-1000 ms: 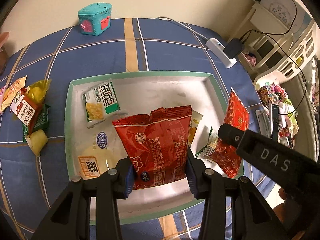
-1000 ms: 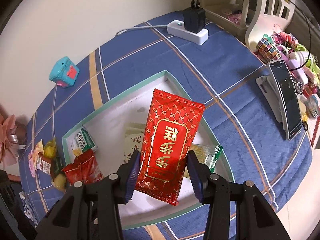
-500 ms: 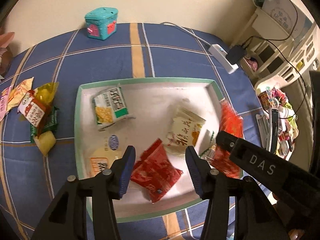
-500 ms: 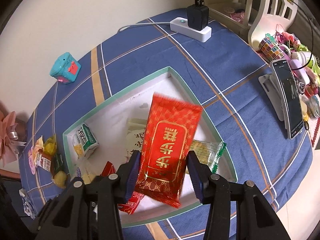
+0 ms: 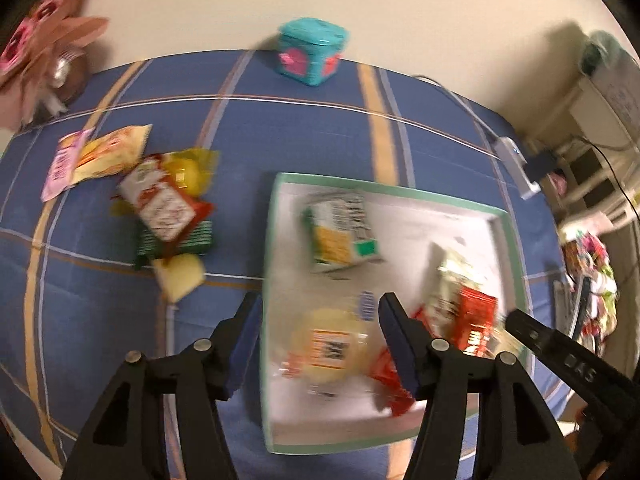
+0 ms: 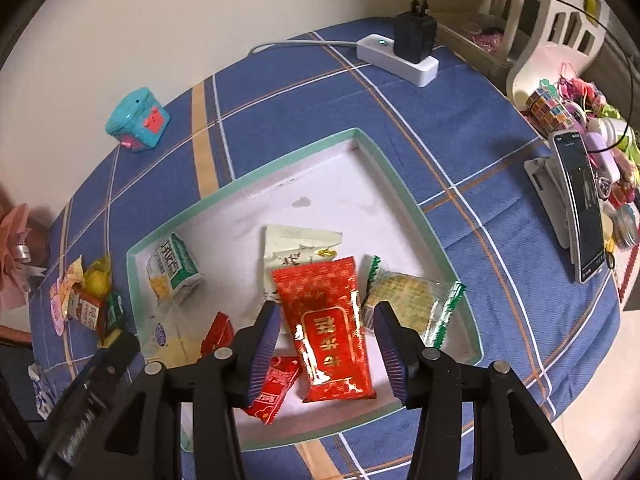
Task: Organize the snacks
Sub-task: 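Carry both red packets over the white tray and open both grippers, then move both tools back toward the remaining snack pile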
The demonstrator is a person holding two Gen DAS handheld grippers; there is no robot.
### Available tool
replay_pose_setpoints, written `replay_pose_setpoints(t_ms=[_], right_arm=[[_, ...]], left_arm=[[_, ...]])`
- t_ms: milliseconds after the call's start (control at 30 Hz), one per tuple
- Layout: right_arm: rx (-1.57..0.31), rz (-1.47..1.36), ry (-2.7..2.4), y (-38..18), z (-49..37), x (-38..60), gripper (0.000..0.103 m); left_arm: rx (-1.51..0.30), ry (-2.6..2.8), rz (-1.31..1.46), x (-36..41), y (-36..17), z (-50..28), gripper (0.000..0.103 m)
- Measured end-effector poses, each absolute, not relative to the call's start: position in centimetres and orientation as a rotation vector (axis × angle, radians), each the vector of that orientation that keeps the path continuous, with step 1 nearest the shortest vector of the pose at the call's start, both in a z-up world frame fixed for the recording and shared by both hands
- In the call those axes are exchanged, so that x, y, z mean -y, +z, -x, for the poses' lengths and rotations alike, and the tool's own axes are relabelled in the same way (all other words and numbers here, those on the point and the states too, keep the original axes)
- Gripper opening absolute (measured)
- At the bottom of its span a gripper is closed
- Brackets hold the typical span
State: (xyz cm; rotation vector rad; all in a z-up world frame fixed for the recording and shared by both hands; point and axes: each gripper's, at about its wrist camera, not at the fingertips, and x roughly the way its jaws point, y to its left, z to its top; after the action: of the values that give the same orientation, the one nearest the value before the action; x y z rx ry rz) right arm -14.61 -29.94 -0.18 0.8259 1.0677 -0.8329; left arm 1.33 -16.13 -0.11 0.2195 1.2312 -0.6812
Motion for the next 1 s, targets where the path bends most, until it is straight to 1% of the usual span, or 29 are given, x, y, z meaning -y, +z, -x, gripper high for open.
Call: replay_pose_setpoints(t_ms=[133,167,200,233,633,700,733,767,833,900,1000], right_arm=[[-1.073,-0.797,-0.821,-0.1,13.8,29.0,0.052],[-1.073,-0.788,-0.819,0.0,13.6,28.8,0.054],[-1.072,-0.774,-0.819,0.1,13.3,28.5,0.059],[-1.07,-0.764,-0.821,0.3,13.0,28.3,0.06],[-1.08,-0.663,-0.768,0.9,8.5,24.4,0.065],[-1.078,-0.654,-0.754,1.0,7.8,23.7,0.065],[-1.078,-0.646,-0.744,1.1,7.3,23.2,0.065],[-1.076,-0.642,-0.737,1.1,6.9,22.8,0.065],[-1.074,-0.63,-0.709,1.2,5.9,21.8,0.065],[-1.075,-0.621,-0.682,1.2,5.0,21.0,0.069],[-1.081,-0.599,-0.651,1.1,3.8,19.7,0.07]], left_arm=[[-1.23,-0.634,-0.186,14.4,-0.2,-2.8,0.063],[-1.228,-0.622,-0.179,13.9,-0.1,-3.1,0.064],[-1.227,-0.61,-0.172,13.5,-0.1,-3.4,0.064],[-1.227,-0.598,-0.164,13.1,0.0,-3.7,0.064],[-1.201,-0.495,-0.131,8.6,0.3,-7.0,0.065],[-1.196,-0.474,-0.124,7.6,0.4,-7.6,0.069],[-1.194,-0.465,-0.116,7.1,0.4,-7.9,0.077],[-1.191,-0.46,-0.108,6.7,0.5,-8.2,0.08],[-1.186,-0.443,-0.09,5.6,0.7,-8.8,0.08],[-1.183,-0.424,-0.076,4.5,0.7,-9.4,0.08],[-1.178,-0.393,-0.064,3.0,0.6,-10.2,0.081]])
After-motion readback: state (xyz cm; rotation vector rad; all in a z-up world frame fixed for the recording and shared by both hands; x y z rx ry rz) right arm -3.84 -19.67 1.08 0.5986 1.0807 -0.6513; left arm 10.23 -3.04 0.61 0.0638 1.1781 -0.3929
